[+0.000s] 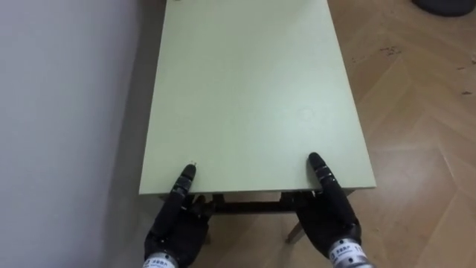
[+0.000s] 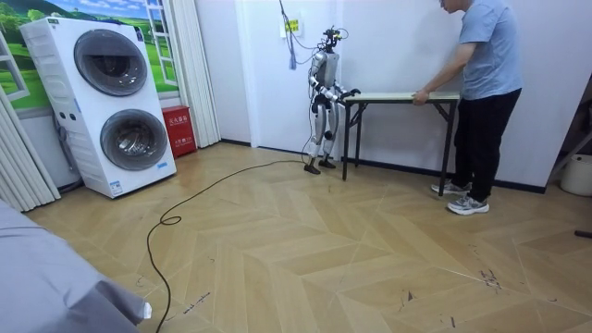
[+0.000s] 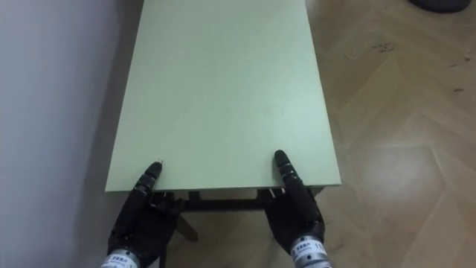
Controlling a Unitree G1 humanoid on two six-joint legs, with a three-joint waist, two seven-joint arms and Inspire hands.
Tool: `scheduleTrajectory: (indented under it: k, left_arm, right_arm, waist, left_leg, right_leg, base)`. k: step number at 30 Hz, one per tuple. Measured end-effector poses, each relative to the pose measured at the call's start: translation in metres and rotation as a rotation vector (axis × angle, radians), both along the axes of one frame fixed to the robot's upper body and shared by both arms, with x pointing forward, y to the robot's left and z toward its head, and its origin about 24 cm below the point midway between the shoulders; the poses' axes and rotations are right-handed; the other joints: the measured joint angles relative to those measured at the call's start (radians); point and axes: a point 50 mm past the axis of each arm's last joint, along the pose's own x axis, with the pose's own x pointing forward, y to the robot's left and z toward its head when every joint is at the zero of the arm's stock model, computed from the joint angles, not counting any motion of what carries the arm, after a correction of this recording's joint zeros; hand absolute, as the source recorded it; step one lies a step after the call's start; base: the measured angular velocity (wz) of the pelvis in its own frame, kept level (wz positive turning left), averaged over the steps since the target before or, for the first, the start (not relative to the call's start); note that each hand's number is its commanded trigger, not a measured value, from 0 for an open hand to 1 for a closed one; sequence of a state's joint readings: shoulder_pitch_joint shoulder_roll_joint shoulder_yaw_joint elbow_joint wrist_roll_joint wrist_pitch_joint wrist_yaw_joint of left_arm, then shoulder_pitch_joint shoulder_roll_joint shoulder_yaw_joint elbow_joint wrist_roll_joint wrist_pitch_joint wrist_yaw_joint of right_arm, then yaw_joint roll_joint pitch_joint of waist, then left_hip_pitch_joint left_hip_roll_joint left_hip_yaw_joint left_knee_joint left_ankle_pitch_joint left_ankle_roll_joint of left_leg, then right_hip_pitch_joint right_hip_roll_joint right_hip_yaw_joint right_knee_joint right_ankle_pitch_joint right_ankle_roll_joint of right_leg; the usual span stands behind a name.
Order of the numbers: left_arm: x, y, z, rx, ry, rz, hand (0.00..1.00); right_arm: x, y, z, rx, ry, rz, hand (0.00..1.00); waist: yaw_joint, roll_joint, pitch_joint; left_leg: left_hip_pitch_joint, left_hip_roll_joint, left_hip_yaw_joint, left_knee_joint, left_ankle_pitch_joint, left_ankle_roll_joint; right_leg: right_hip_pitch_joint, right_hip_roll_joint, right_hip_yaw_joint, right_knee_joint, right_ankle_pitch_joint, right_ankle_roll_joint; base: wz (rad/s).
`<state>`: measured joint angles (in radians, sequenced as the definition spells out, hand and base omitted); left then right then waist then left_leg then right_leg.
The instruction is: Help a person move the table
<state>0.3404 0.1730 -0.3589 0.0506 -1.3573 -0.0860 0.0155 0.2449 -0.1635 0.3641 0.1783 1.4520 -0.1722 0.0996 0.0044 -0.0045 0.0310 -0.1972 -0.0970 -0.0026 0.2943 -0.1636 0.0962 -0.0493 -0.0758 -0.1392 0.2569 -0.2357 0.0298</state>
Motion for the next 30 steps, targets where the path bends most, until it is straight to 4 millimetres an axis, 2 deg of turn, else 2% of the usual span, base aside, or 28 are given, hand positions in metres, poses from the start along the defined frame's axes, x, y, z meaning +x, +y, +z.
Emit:
scheduleTrajectory:
  k: [1, 2, 6, 10, 12, 14, 19, 23, 30]
  left_arm:
    - [0.0, 0.0, 0.0, 0.001, 0.001, -0.001, 1.0]
    - [0.0, 0.0, 0.0, 0.001, 0.001, -0.001, 1.0]
    - [-0.002, 0.0, -0.003, 0.009, 0.016, -0.007, 1.0]
    - [-0.004, -0.001, -0.006, 0.015, 0.029, -0.015, 1.0]
    - [-0.007, -0.004, -0.007, 0.012, 0.039, -0.023, 1.0]
    - [-0.008, -0.003, -0.009, 0.015, 0.046, -0.022, 1.0]
    - [-0.009, -0.003, -0.01, 0.02, 0.048, -0.021, 1.0]
    - [-0.009, -0.004, -0.012, 0.022, 0.057, -0.025, 1.0]
    - [-0.005, -0.005, -0.015, 0.02, 0.042, -0.036, 1.0]
  right_arm:
    - [0.0, 0.0, 0.0, 0.0, 0.001, -0.001, 0.88]
    - [-0.001, 0.0, 0.0, 0.0, 0.002, 0.0, 1.0]
    - [-0.006, 0.001, -0.004, 0.003, 0.022, -0.004, 1.0]
    - [-0.01, 0.0, -0.007, 0.007, 0.039, -0.013, 1.0]
    - [-0.012, -0.001, -0.01, 0.002, 0.049, -0.014, 1.0]
    - [-0.013, 0.0, -0.012, 0.003, 0.05, -0.012, 1.0]
    - [-0.013, 0.0, -0.013, 0.005, 0.05, -0.011, 1.0]
    - [-0.014, -0.001, -0.015, 0.009, 0.061, -0.017, 1.0]
    - [-0.011, -0.001, -0.016, -0.003, 0.063, -0.011, 1.0]
  waist:
    - [-0.001, 0.0, -0.0001]
    - [-0.001, 0.0, -0.0001]
    - [0.002, -0.001, 0.0004]
    - [0.002, -0.002, 0.0007]
    - [0.003, -0.001, 0.0009]
    - [0.004, -0.003, 0.0008]
    - [0.001, 0.0, 0.0007]
    - [0.0, -0.001, 0.0007]
    - [0.005, -0.001, 0.0004]
  left_leg:
    - [0.002, -0.001, 0.0, -0.004, 0.0, 0.0]
    - [0.002, -0.001, 0.002, -0.008, 0.0, 0.0]
    - [0.03, -0.003, -0.001, -0.029, 0.0, 0.0]
    - [0.047, -0.003, 0.018, -0.043, 0.0, 0.0]
    - [0.062, 0.001, -0.002, -0.043, 0.0, 0.001]
    - [0.068, -0.001, -0.022, -0.043, 0.0, 0.0]
    - [0.075, 0.007, 0.031, -0.058, 0.0, 0.0]
    - [0.084, 0.004, 0.036, -0.062, 0.0, 0.0]
    - [0.088, 0.009, 0.077, -0.071, 0.0, 0.0]
  right_leg:
    - [0.0, 0.0, 0.001, -0.001, 0.001, 0.0]
    - [-0.002, -0.001, 0.001, -0.001, 0.002, 0.001]
    - [0.009, -0.003, 0.003, -0.003, 0.003, 0.001]
    - [0.037, -0.003, 0.001, -0.019, 0.006, 0.003]
    - [0.031, -0.001, 0.003, -0.003, 0.004, 0.004]
    - [0.034, 0.006, 0.032, -0.048, 0.011, -0.002]
    - [0.052, 0.012, 0.033, -0.054, 0.016, -0.005]
    - [0.056, 0.009, 0.034, -0.053, 0.016, -0.005]
    - [0.052, 0.009, 0.048, -0.052, 0.016, -0.004]
  base:
    - [0.0]
    - [0.0]
    - [0.03]
    - [0.08]
    - [-0.03]
    - [-0.06]
    - [0.03]
    - [0.01]
    - [-0.03]
